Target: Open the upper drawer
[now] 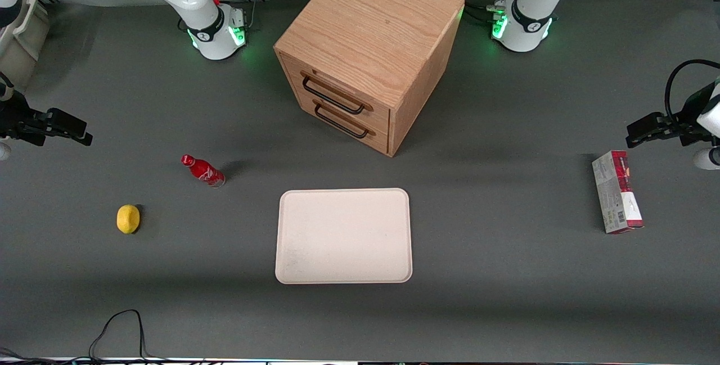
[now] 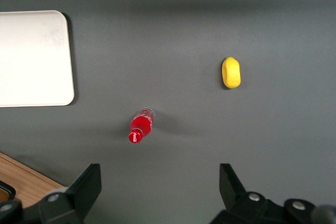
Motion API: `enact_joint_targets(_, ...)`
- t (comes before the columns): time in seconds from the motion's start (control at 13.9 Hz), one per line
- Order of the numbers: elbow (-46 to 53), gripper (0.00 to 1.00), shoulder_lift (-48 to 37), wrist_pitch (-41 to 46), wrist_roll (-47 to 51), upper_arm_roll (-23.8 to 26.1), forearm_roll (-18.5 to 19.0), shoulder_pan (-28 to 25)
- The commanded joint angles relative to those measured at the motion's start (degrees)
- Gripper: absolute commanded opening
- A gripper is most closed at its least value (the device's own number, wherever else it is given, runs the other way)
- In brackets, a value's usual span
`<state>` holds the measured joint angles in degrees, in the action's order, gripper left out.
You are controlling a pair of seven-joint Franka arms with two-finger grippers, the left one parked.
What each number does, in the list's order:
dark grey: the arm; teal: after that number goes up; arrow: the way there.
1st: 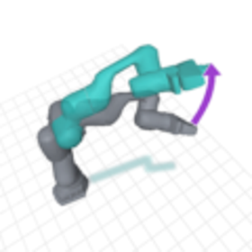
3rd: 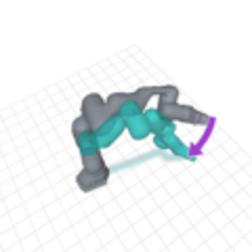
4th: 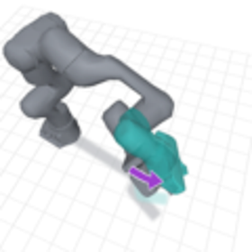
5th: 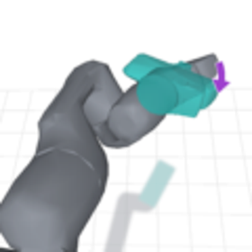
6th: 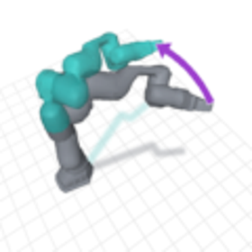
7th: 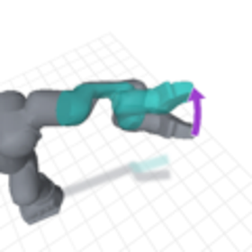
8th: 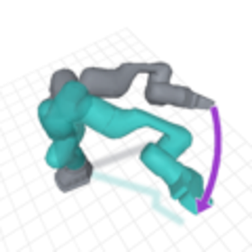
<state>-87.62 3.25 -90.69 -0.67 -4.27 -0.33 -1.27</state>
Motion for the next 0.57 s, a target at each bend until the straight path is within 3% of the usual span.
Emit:
enact_joint_targets(0.0,0.88,1.0,0.27,1.04,1.37,-0.74,0.68,-0.66)
enact_joint_targets(0.5,5.25,1.0,4.47,0.52,0.41,0.22,-0.02,-2.15)
